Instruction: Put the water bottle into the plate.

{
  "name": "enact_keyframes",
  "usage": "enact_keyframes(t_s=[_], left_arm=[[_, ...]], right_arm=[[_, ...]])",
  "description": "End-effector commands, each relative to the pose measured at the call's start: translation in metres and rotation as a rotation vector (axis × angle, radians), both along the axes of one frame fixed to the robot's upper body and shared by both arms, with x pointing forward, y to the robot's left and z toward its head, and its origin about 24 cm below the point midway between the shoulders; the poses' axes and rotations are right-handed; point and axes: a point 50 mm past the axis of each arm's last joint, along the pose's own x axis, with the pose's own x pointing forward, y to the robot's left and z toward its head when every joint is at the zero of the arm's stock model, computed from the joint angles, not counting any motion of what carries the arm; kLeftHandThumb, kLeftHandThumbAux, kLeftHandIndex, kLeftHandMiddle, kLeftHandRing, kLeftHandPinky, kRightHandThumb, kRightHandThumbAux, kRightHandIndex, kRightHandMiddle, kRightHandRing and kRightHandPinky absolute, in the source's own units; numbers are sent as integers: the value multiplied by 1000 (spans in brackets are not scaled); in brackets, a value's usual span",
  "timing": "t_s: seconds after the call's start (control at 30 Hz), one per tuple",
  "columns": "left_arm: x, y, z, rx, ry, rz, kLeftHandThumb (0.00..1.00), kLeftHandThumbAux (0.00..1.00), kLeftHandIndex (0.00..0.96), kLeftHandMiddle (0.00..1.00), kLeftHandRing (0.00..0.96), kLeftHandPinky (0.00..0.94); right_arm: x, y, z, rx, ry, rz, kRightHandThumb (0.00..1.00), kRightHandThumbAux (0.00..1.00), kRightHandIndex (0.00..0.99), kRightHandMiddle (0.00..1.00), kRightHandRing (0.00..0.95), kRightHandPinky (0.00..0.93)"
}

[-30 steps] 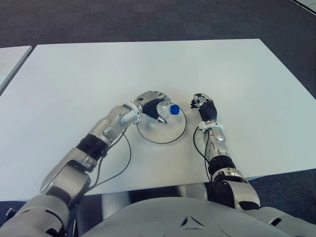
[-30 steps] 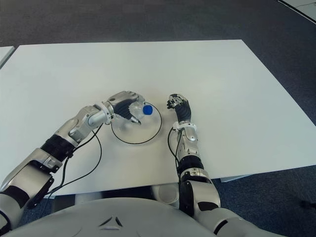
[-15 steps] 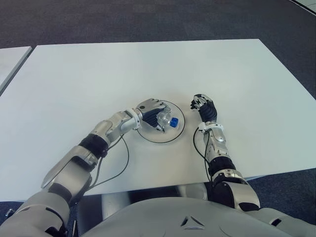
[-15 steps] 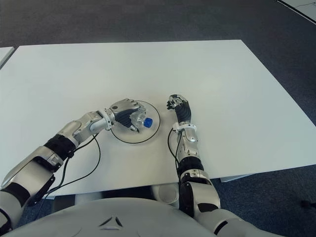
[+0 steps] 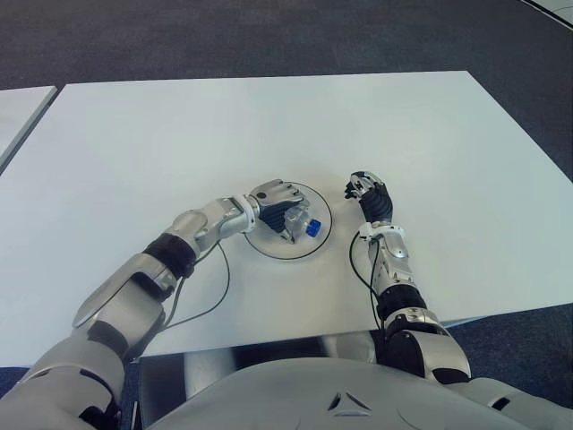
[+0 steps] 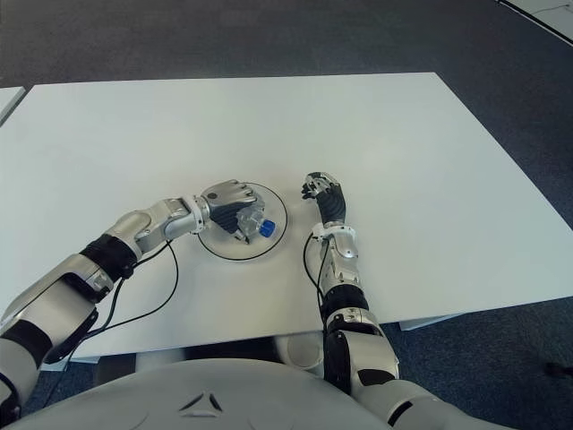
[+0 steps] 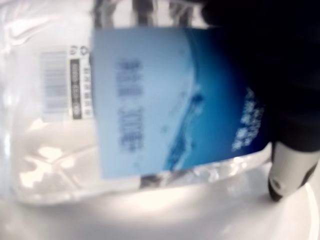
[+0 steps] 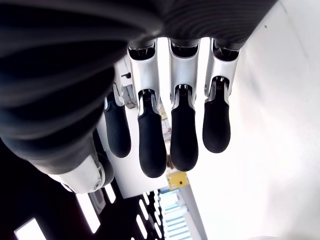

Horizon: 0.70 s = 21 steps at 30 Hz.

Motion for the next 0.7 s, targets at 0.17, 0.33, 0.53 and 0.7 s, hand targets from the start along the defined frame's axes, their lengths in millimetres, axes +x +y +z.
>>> enact_keyframes(t_s=[0.17,0.33,0.53,0.7], left_arm=[[-7,18,-20,252,75,16,828,672,406,622,753,736],[-5,18,-18,254,133,79,837,672,388,579,694,669],[-2,20,-12,231,177,118,832,676,388,520,571,552],[1,22,-8,228,193,131,692,692,270,396,413,432]], right_arm=[[-28,-2,-37,21,199,-17,707,725,436,611,577,572],[-28,-2,-37,15,200,-18,706,725,436,611,578,573],[-27,-1,-37,20,201,-18,706,725,436,611,580,575],[-27,-1,-37,24,204,-17,707,725,436,610,578,573]])
